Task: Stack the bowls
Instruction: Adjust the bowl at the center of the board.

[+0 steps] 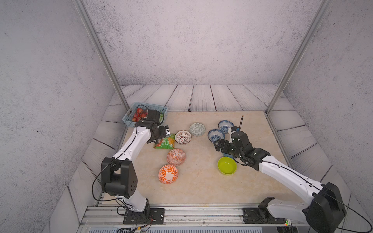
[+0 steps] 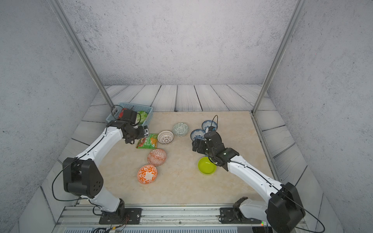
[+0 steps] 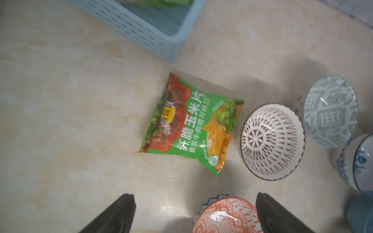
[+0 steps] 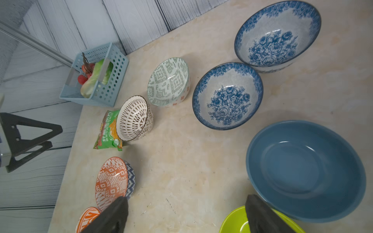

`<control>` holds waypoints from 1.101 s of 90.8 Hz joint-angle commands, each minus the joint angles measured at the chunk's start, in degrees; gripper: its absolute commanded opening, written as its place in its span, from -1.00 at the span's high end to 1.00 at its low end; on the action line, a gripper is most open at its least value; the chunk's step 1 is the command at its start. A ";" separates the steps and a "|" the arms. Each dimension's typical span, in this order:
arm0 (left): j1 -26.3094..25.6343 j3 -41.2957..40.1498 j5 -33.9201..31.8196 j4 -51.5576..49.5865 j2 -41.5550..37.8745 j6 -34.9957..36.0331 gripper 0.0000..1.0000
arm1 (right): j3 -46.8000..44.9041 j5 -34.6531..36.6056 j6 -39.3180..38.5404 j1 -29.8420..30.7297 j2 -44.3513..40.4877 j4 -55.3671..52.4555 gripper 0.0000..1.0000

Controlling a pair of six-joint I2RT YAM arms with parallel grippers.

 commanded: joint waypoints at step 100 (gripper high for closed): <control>-4.85 19.08 7.10 -6.95 25.87 -3.07 0.48 | 2.95 4.29 -2.98 1.95 5.02 -0.23 -0.59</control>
